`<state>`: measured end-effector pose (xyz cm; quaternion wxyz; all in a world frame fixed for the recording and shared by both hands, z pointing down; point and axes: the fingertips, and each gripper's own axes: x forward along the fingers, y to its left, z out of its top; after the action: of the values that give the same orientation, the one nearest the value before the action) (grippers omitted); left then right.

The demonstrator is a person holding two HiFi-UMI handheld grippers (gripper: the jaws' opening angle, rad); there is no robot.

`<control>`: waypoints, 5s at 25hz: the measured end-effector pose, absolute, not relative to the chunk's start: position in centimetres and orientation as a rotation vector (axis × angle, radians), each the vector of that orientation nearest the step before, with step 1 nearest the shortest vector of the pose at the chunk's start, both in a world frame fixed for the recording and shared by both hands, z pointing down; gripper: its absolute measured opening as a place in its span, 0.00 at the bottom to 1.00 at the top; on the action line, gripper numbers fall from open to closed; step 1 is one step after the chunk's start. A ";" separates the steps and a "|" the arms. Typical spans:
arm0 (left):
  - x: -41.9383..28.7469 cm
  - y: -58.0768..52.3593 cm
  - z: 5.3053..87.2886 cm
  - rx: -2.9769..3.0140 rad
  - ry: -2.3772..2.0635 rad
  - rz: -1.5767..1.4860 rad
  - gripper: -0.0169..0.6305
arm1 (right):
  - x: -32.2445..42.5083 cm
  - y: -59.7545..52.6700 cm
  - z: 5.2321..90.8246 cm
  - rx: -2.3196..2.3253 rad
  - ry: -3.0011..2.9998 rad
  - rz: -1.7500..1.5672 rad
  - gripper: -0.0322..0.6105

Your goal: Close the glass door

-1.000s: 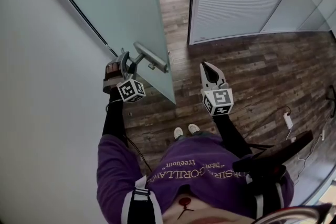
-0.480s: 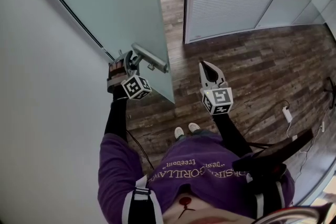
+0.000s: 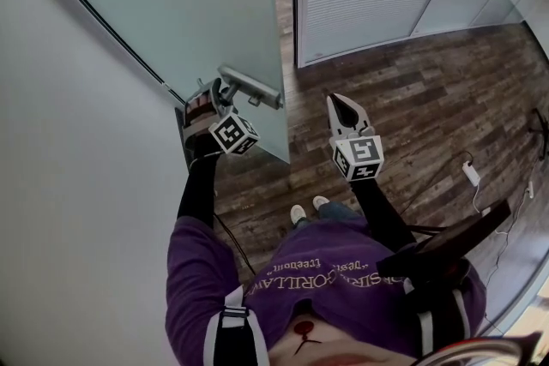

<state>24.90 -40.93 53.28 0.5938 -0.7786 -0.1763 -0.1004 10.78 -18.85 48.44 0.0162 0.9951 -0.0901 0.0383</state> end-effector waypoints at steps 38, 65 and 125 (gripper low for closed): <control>38.0 -28.6 52.7 -1.807 -0.248 -0.368 0.25 | 25.5 -4.3 46.8 3.070 -0.428 0.073 0.04; 52.3 -17.5 49.8 -1.621 -0.497 -0.251 0.18 | 40.9 0.6 44.0 3.167 -0.184 0.091 0.04; 67.2 -13.4 51.2 -1.662 -0.435 -0.415 0.17 | 54.8 7.2 46.6 3.168 -0.325 0.160 0.04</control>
<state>67.24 -13.38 51.17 0.6342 -0.7270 -0.1902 -0.1817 54.77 7.23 46.58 -0.0235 0.9932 -0.1020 0.0501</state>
